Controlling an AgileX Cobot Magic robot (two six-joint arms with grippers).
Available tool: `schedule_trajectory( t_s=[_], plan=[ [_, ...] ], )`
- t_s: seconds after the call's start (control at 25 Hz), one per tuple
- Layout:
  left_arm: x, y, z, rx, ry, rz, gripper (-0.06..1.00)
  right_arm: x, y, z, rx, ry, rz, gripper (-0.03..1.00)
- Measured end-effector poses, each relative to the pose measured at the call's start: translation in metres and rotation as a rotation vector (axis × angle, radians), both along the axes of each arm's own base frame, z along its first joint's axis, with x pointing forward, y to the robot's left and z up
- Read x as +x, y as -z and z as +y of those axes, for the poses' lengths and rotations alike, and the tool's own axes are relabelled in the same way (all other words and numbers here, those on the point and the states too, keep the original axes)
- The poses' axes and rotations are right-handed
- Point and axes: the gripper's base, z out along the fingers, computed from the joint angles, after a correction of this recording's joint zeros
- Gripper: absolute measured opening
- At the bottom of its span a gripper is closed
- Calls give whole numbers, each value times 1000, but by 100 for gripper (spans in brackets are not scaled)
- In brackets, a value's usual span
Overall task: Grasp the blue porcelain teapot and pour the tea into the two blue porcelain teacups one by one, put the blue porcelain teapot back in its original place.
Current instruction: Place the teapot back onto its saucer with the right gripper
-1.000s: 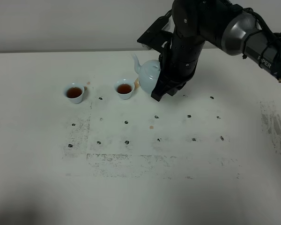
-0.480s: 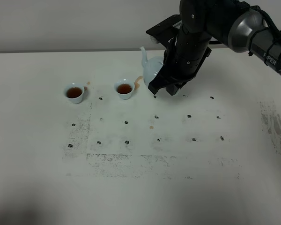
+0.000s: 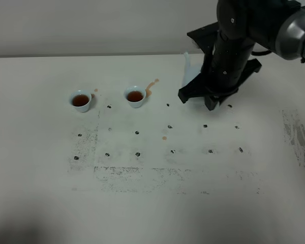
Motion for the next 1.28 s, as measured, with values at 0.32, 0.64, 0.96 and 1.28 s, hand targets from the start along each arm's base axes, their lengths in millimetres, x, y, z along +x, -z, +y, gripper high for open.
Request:
schedule_trajectory(
  t_s=[0.32,0.64,0.96,1.28],
  plan=[
    [0,0,0,0,0,0,74,-39,29,-23,-47,179,132,4],
    [0,0,0,0,0,0,74,-55,69,-26,-2,202,138,4],
    [0,0,0,0,0,0,74,-48,69,-22,55,200,59,4],
    [0,0,0,0,0,0,74,-45,86,-19,50,199,90,4]
  ],
)
